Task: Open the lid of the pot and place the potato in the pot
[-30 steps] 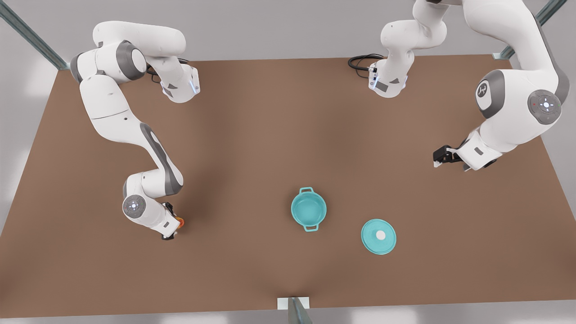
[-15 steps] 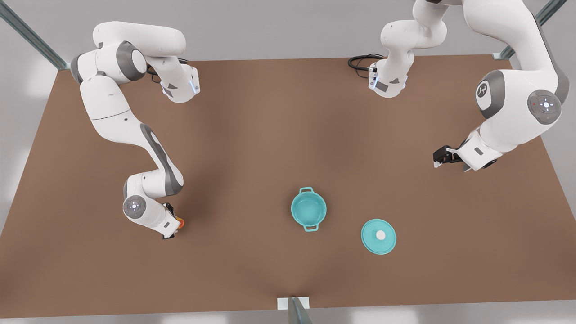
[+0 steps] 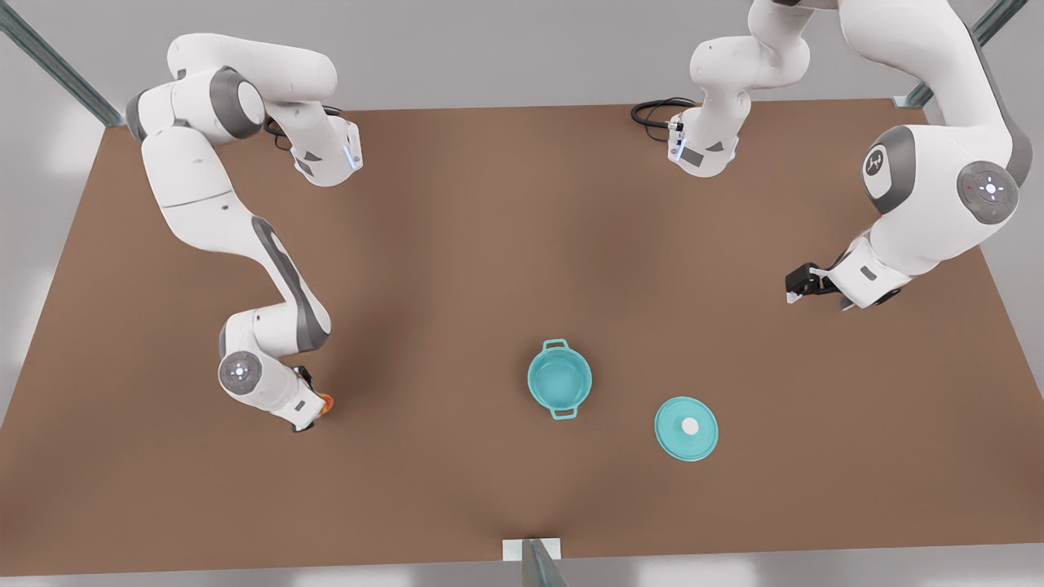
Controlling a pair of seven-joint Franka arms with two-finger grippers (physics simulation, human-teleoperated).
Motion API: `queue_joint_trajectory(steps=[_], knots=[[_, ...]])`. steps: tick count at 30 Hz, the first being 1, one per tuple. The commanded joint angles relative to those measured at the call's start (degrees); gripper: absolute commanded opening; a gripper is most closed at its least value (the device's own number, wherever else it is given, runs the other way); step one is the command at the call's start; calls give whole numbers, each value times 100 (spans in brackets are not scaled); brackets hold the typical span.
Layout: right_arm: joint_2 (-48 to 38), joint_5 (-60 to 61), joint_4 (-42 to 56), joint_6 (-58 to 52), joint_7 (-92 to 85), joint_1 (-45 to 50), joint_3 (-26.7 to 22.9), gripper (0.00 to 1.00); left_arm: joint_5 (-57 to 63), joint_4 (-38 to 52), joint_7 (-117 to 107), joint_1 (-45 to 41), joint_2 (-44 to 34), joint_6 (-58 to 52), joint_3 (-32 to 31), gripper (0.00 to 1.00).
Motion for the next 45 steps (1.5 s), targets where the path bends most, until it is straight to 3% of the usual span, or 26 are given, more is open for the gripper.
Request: queue_joint_trajectory(steps=[1,8,22,33,45], knots=[[-81,14,3,-297,-6,7,91,49,4,8,-1,0,-6,0,-2,100],[-503,31,20,-877,601,315,224,48,4,8,8,9,-6,0,-2,100],[-723,-12,512,-1853,1831,359,1261,48,-5,-1,8,9,12,9,-2,100],[-635,5,1180,-2327,2860,1246,1269,47,13,-1,8,18,21,18,-2,100],[164,-4,2455,-2345,3897,2090,1190,47,4,-1,8,18,29,18,-2,100]])
